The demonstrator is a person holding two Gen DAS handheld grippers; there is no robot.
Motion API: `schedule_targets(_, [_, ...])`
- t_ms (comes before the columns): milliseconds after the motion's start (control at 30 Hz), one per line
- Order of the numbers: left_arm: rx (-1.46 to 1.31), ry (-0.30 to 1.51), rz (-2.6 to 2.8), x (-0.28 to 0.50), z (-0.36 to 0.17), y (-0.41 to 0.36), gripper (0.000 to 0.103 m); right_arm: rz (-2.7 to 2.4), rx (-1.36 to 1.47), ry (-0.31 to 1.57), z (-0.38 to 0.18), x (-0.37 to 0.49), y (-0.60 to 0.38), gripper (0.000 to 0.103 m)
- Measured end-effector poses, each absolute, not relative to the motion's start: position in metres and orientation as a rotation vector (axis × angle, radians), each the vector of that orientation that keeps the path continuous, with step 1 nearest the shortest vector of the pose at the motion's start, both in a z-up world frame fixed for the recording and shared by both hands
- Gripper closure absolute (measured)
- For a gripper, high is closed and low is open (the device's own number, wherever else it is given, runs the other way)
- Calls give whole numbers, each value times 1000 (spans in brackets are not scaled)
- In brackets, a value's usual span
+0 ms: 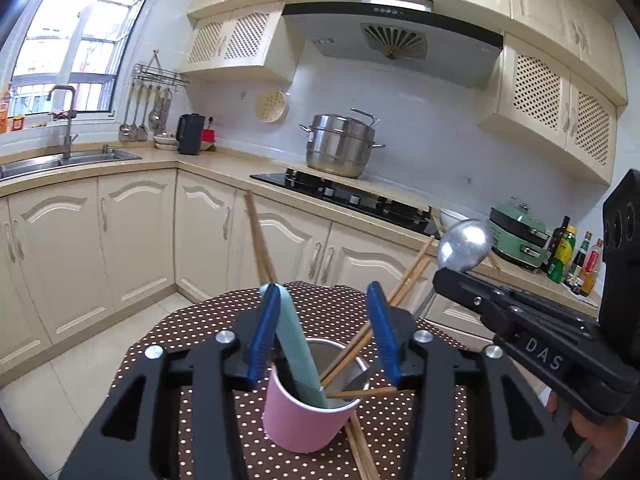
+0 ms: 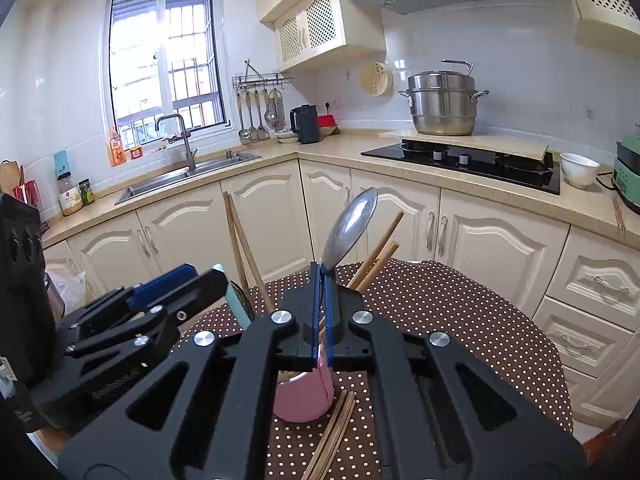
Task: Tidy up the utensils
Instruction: 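Lower the knife and spoon into the pink holder and open both tools, then raise both open tools and move them down toward the loose chopsticks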
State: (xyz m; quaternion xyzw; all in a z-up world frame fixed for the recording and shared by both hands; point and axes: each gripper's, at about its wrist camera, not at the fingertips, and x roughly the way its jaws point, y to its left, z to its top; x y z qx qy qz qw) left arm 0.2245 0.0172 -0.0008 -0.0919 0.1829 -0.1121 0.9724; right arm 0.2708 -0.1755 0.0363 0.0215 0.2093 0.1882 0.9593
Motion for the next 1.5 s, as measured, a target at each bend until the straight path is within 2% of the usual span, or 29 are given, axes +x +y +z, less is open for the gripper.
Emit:
schedule_targets(133, [-149,368,-170,219,1,20,54,383,36,434,34,270,-173,100])
schedule_targets(833, [-105,398,-114,198,6,38,51,380,44,489,29,260,-159,98])
schedule_targets(867, [-106,398,-114,197,5,38,50,380,46,489,29,259,-159,97])
schedule_targets(933, [-108,399,-112,194,6,40,50,374,46,483,30,257,-159,84])
schedule_targets(1000, [-107,400,-109,192,7,43,50,370,51,464,31,251,-160,54])
schedule_targets(1167, [-107,393,-103,182,10,46,42,367,58,445,36,241,-164,52])
schedule_targets(1500, [-91,389,-110,164,17,42,40,359,78,446,36,221,-177,49])
